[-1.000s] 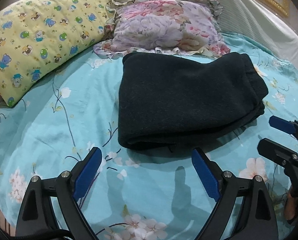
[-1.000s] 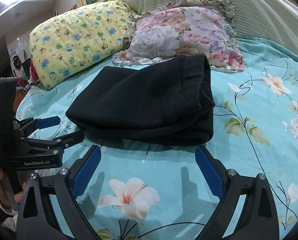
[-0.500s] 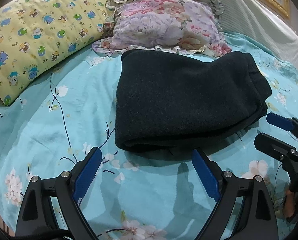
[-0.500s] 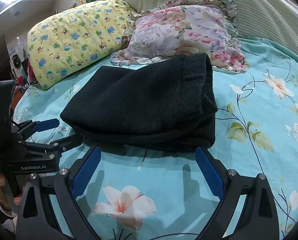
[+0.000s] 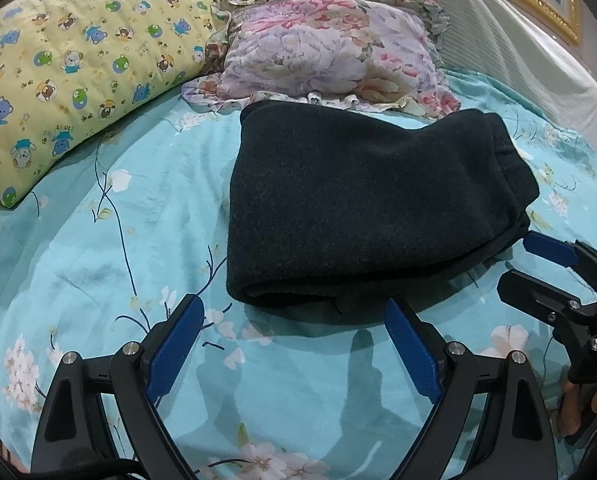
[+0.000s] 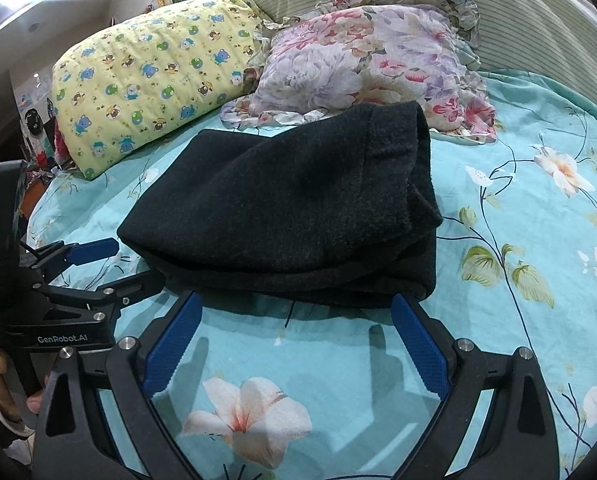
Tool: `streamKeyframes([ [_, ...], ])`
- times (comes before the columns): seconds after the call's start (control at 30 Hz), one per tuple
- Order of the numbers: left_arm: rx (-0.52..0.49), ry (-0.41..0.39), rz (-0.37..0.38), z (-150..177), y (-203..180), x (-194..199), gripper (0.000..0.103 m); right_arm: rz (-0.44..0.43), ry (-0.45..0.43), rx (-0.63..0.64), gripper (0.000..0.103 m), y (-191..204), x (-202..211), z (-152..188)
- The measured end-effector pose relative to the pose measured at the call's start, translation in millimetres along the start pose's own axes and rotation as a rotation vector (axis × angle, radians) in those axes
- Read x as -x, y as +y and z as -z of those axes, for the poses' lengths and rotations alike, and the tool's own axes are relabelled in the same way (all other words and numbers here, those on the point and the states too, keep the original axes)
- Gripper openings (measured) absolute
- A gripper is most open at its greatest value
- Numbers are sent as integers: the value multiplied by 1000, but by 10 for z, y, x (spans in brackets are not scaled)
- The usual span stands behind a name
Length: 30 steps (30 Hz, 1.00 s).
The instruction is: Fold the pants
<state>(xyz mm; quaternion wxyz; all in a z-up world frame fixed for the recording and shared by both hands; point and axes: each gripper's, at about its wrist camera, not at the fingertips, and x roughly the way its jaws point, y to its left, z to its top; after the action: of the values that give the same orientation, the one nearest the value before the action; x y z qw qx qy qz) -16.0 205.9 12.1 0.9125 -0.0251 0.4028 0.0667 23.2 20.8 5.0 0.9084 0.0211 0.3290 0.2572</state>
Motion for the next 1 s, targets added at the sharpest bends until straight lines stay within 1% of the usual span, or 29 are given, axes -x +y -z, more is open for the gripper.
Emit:
streamKeyframes([
  [0.4,-5,-16,6,-52,-35,67,93,5,-14,-16,96,-49,81,-18],
  [0.57,-17,-7,16,-57,-69,78,93,8,-16,-14,96,-87,118,-31],
  [0.83,2,-2,35,-68,-45,112,94,13,-17,2,96,-101,154,-75],
  [1.0,-1,-10,21,-53,-54,155,94,14,-22,3,96,-92,170,-76],
])
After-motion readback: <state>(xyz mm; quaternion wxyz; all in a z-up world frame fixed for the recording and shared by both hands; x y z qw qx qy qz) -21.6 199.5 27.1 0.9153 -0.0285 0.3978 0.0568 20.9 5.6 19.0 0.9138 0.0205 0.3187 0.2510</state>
